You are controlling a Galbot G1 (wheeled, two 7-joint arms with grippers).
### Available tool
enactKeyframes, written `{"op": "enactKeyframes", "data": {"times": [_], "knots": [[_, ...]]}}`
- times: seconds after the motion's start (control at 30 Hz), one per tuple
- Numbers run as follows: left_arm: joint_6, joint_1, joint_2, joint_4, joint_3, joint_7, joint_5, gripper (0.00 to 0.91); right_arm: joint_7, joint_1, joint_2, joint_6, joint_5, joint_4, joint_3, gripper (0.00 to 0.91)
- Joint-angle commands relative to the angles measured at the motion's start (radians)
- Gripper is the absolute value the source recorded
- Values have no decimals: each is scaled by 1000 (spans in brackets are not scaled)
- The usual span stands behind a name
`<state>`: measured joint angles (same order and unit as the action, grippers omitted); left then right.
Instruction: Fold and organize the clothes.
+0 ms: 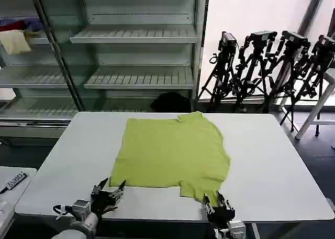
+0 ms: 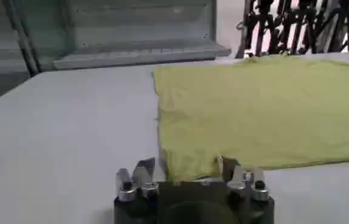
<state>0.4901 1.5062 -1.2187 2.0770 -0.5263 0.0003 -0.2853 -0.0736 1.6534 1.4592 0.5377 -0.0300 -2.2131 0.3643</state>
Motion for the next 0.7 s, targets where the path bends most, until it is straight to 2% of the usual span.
{"op": "enactKeyframes", "data": {"times": [0.03, 0.2, 0.4, 0.5, 0.7], "knots": [[-6, 7, -2, -5, 2, 0, 8, 10, -3, 3, 1, 1, 9, 14, -8, 0], [-7, 9, -3, -3, 0, 6, 12, 10, -10, 8, 0, -34, 33, 0, -7, 0], [-12, 10, -3, 25, -7, 20, 7, 10, -47, -2, 9, -111, 66, -43, 7, 0], [-16, -3, -9, 44, -14, 18, -16, 10, -54, -35, 13, -114, 68, -56, 21, 0], [13, -97, -34, 49, -27, 13, -51, 10, -48, -147, 17, -69, 70, -41, 53, 0]]}}
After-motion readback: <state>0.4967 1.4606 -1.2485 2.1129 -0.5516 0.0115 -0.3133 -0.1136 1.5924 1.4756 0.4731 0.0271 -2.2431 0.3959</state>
